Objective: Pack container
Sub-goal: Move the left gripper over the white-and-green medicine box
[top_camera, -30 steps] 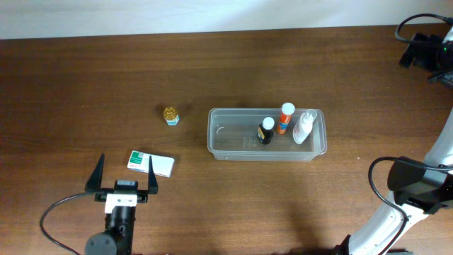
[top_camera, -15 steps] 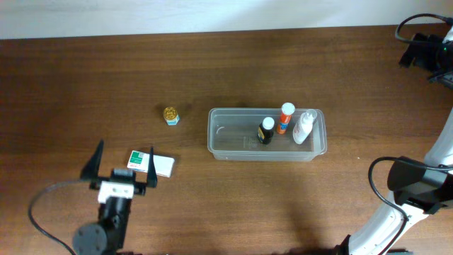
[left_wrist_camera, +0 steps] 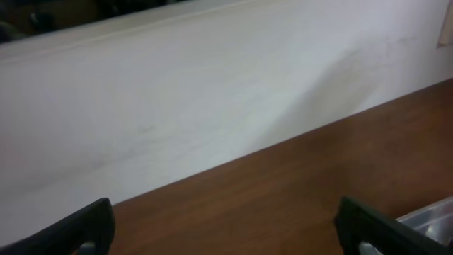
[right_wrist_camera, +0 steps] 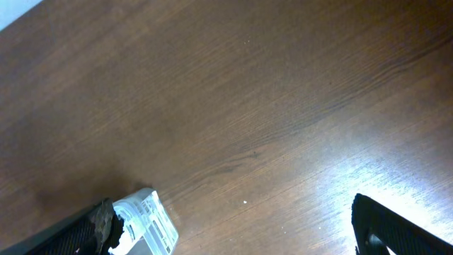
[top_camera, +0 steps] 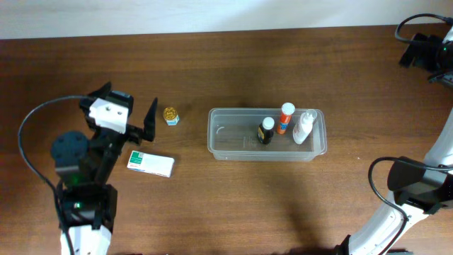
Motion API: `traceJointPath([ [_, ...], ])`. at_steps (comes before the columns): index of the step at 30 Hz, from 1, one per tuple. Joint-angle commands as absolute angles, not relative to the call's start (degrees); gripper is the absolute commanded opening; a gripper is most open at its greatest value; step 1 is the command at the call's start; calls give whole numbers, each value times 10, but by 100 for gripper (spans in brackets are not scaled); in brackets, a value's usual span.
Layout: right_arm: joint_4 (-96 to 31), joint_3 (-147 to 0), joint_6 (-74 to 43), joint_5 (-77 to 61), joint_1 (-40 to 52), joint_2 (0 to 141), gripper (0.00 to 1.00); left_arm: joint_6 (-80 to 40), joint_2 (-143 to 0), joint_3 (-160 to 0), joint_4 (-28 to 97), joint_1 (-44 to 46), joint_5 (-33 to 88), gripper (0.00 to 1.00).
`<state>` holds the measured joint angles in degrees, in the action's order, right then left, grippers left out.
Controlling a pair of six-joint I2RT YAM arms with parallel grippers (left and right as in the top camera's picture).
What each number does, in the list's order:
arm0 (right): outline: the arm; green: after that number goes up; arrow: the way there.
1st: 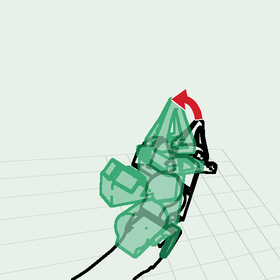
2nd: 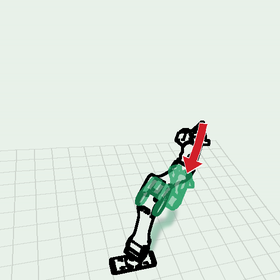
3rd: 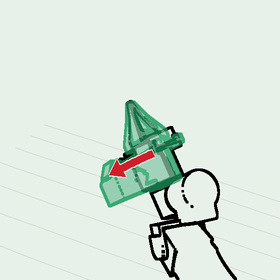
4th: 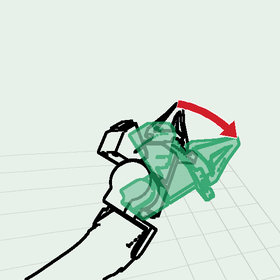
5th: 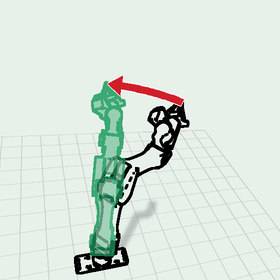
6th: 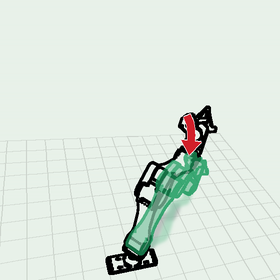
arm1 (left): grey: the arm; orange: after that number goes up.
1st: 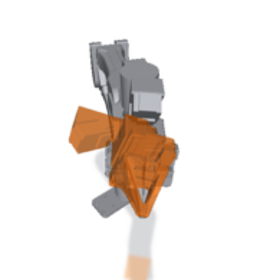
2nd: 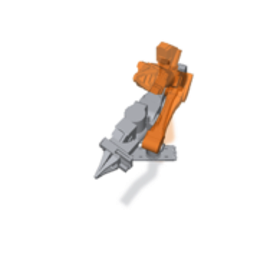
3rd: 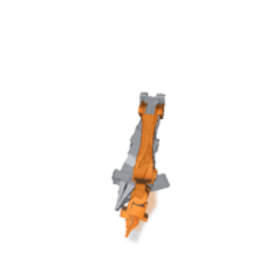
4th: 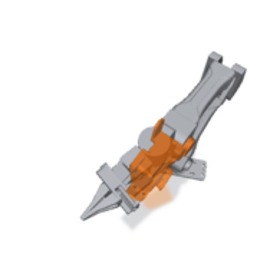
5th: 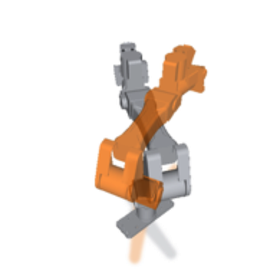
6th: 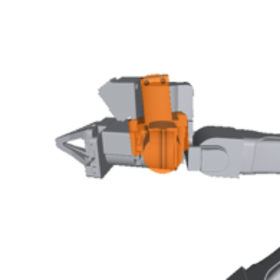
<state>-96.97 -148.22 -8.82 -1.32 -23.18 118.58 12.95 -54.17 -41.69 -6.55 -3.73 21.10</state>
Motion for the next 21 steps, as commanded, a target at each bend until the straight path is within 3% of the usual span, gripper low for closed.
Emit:
traceJointPath([
  [1, -973, -1481, -91, -10, -233, 1184, 98, 87, -557, -434, -63, -40, 204, 100],
  [4, -973, -1481, -91, -10, -233, 1184, 98, 41, -574, -475, 1, -40, 135, 100],
  [8, -973, -1481, -91, -10, -233, 1184, 98, 41, -647, -651, 257, -40, 62, 99],
  [11, -973, -1481, -91, -10, -233, 1184, 98, 48, -721, -798, 413, -40, 73, 100],
  [18, -973, -1481, -91, -10, -233, 1184, 98, 47, -793, -886, 502, -39, 271, 100],
  [21, -973, -1481, -91, -10, -233, 1184, 98, -49, -808, -886, 494, -41, 214, 100],
])
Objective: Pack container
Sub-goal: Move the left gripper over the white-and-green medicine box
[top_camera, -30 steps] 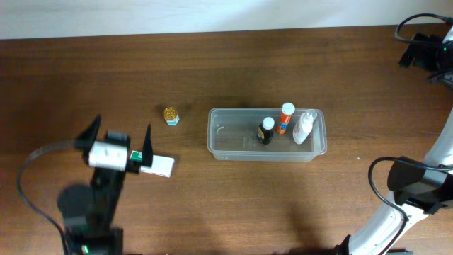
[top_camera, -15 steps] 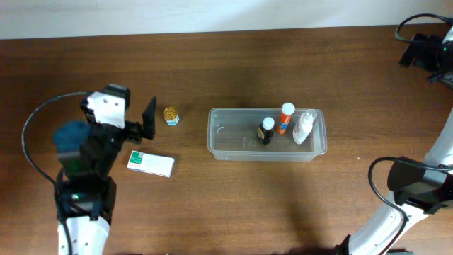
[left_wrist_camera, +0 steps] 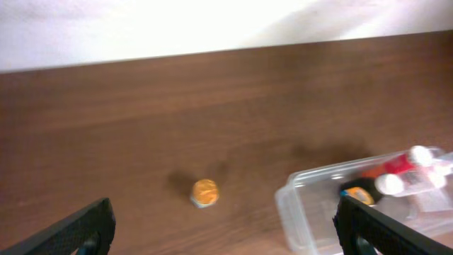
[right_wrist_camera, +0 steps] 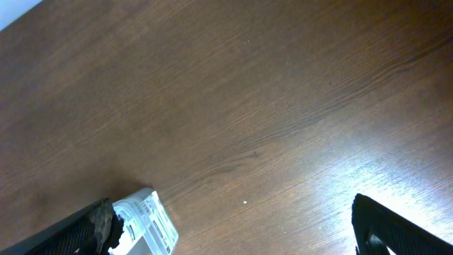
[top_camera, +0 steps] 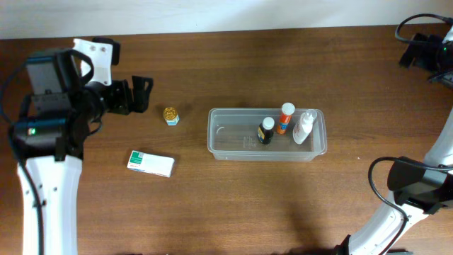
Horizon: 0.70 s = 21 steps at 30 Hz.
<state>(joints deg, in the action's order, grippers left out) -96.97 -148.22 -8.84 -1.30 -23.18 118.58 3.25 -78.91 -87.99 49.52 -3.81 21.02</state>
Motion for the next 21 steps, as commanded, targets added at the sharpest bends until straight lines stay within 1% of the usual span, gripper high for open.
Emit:
traceJointPath([
  [1, -973, -1481, -91, -10, -233, 1184, 98, -130, -812, -886, 505, -43, 152, 100],
  [3, -973, -1481, -91, -10, -233, 1184, 98, -370, -819, -886, 583, -44, -28, 100],
  [4, -973, -1481, -91, -10, -233, 1184, 98, -460, -821, -886, 626, -44, -86, 100],
  [6, -973, -1481, -91, -10, -233, 1184, 98, -597, -827, -886, 693, -44, -140, 100],
  [7, -973, -1481, -91, -10, -233, 1184, 98, -633, -829, -886, 710, -44, -135, 100],
  [10, -973, -1481, -91, -10, -233, 1184, 98, -653, -832, -886, 729, -44, -64, 100],
  [12, -973, -1481, -91, -10, -233, 1184, 98, -653, -832, -886, 736, -44, -43, 100],
  [17, -973, -1481, -91, -10, -233, 1184, 98, -655, -842, -885, 735, -44, -41, 100],
  [21, -973, -1481, -91, -10, -233, 1184, 98, -727, -881, -885, 786, -44, -40, 100],
])
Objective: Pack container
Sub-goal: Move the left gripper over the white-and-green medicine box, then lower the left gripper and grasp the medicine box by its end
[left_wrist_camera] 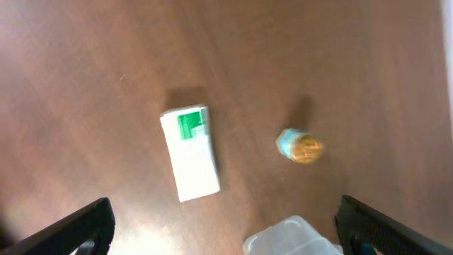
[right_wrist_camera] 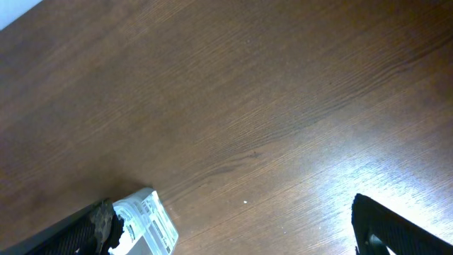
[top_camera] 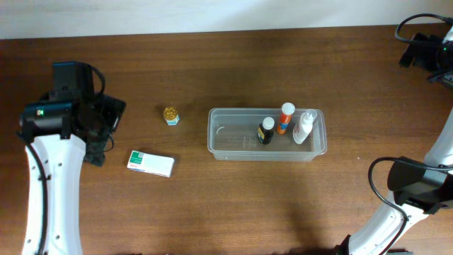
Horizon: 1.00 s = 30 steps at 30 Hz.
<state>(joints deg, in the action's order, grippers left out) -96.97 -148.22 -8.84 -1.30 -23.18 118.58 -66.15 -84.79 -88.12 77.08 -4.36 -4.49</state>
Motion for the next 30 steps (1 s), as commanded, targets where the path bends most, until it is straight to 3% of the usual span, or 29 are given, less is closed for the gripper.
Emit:
traceJointPath([
  [1, -973, -1481, -91, -10, -233, 1184, 98, -725, -897, -885, 789, -44, -37, 100],
  [14, -973, -1481, -91, -10, -233, 1184, 98, -608, -1088, -885, 808, -44, 63, 100],
  [21, -973, -1481, -91, -10, -233, 1184, 98, -529, -1097, -881, 776, -42, 56, 100],
  [30, -973, -1481, -91, -10, -233, 1184, 98, -526, -1096, -810, 732, -12, 57, 100],
])
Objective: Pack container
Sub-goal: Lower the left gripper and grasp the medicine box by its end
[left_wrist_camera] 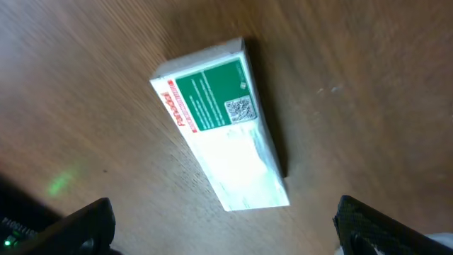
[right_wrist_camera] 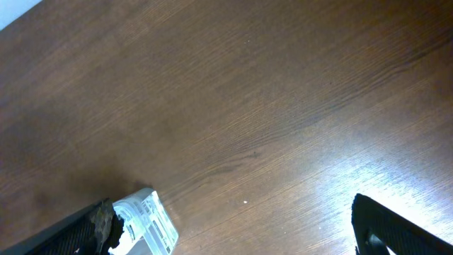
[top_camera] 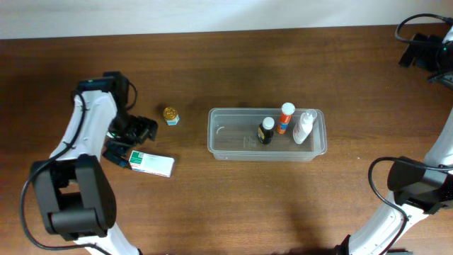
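Note:
A clear plastic container [top_camera: 226, 134] sits mid-table holding a dark bottle [top_camera: 265, 130], an orange-capped bottle [top_camera: 284, 117] and a white bottle [top_camera: 304, 127]. A white and green box [top_camera: 151, 163] lies flat to its left, seen close up in the left wrist view [left_wrist_camera: 219, 124]. A small yellow-lidded jar [top_camera: 170, 115] stands behind the box. My left gripper [top_camera: 134, 144] hovers open just beside the box's left end, nothing between its fingers [left_wrist_camera: 226, 237]. At the far back right my right gripper [top_camera: 417, 51] is open and empty [right_wrist_camera: 233, 227].
Bare brown wood surrounds the container. A corner of the clear container [right_wrist_camera: 145, 219] shows at the lower left of the right wrist view. The pale wall runs along the table's far edge.
My left gripper has moved right and down from the table's left side to just beside the box, which now fills the wrist view. The right arm and all objects are unchanged.
My left gripper was first raised near the box, its camera facing the wall. It then stood at the back left, looking toward the jar and container. Later it looked down on box and jar. Now it is low beside the box, still open.

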Motion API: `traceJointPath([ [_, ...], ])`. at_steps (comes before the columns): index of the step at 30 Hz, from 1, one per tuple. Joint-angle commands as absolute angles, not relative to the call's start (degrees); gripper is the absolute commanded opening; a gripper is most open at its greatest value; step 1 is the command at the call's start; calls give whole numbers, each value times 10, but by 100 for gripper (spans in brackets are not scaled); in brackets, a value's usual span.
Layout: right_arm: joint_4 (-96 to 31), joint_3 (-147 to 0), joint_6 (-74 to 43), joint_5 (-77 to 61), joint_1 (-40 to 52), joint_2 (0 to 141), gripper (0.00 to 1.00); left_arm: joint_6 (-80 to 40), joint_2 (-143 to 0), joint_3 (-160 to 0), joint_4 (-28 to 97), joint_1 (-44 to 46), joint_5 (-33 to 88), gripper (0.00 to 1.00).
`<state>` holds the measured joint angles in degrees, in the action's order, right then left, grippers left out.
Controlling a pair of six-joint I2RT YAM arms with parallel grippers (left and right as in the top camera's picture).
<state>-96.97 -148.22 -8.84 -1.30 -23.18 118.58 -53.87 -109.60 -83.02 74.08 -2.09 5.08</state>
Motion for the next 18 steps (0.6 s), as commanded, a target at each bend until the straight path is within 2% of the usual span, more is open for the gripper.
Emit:
traceJointPath([
  [1, -973, -1481, -91, -10, -233, 1184, 98, -527, -1096, -803, 726, -10, 63, 100],
  [11, -973, -1481, -91, -10, -233, 1184, 98, -543, -1096, -777, 715, -9, 45, 100],
  [18, -973, -1481, -91, -10, -233, 1184, 98, -530, -1096, -738, 648, -9, 43, 100],
])
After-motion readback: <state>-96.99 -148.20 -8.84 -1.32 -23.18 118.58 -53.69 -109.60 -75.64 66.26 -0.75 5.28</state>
